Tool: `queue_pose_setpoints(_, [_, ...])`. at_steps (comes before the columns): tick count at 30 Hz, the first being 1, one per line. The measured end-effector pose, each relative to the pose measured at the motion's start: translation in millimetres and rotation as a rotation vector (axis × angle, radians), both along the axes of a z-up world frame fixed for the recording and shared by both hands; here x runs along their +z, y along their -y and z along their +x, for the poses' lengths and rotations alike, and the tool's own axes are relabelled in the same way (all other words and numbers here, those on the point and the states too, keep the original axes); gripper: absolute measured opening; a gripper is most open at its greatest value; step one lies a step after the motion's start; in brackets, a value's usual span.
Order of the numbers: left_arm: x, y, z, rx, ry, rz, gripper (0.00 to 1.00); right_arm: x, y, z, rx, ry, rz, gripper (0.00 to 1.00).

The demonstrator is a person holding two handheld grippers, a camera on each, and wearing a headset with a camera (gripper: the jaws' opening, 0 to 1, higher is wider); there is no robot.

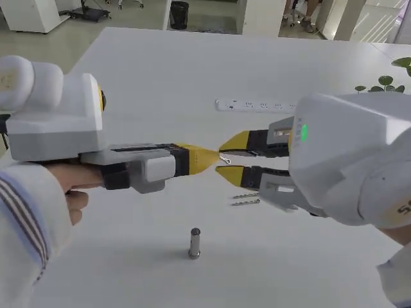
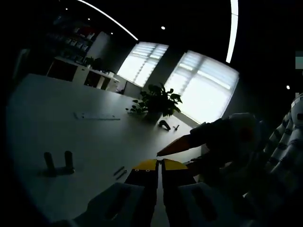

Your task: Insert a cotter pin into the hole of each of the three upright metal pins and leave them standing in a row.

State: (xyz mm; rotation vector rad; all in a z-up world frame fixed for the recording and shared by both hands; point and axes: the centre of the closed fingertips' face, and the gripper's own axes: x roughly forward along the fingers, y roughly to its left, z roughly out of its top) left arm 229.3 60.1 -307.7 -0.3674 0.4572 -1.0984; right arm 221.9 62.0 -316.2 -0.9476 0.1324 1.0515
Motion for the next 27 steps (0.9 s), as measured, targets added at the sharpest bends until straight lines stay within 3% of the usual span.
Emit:
queue_pose_setpoints(2, [-0.3,-1.3,-0.6,-0.005,0.017,0.012,0.00,-1.4,2.2,1.5,-0.005,-0.006,0.006,0.06])
queue_pose_setpoints(3, [-1.0,-2.0,-1.1,-0.008,0.019,0.018,0.00,-5.3,2.9,-0.6,-0.020,-0.059,0.028,0.08])
queue_pose_setpoints(5, [-1.8,-3.1,-1.9,-0.014,0.031,0.027,0.00,-6.5,3.1,0.6,-0.023,-0.092,0.051,0.13])
queue_pose_setpoints(7, [-2.0,-3.7,-5.1,-0.043,0.090,0.054,0.00,-12.9,4.1,-1.2,-0.034,-0.175,0.074,0.19])
queue_pose_setpoints(9, [-0.4,-3.3,-6.8,-0.051,0.107,0.053,0.00,-17.6,4.9,-3.0,-0.040,-0.239,0.089,0.27])
queue_pose_setpoints(10, [1.7,-3.5,-6.6,-0.052,0.141,0.058,0.00,-16.9,3.2,-3.5,-0.034,-0.267,0.120,0.27])
queue_pose_setpoints(11, [3.4,-2.7,-8.7,-0.071,0.182,0.070,0.00,-18.8,2.3,-7.6,-0.028,-0.327,0.141,0.27])
queue_pose_setpoints(14, [7.4,-0.6,-13.8,-0.105,0.268,0.088,0.00,-19.2,0.8,-10.1,-0.020,-0.406,0.183,0.27])
queue_pose_setpoints(21, [8.7,0.5,-22.2,-0.154,0.351,0.126,0.00,-15.1,-3.1,-15.7,-0.001,-0.517,0.285,0.25])
queue_pose_setpoints(25, [9.2,1.1,-23.0,-0.164,0.358,0.125,0.00,-16.0,-1.9,-20.2,0.010,-0.562,0.313,0.16])
queue_pose_setpoints(27, [6.8,1.2,-24.1,-0.178,0.382,0.150,0.00,-15.2,-2.5,-23.4,0.022,-0.568,0.318,0.14])
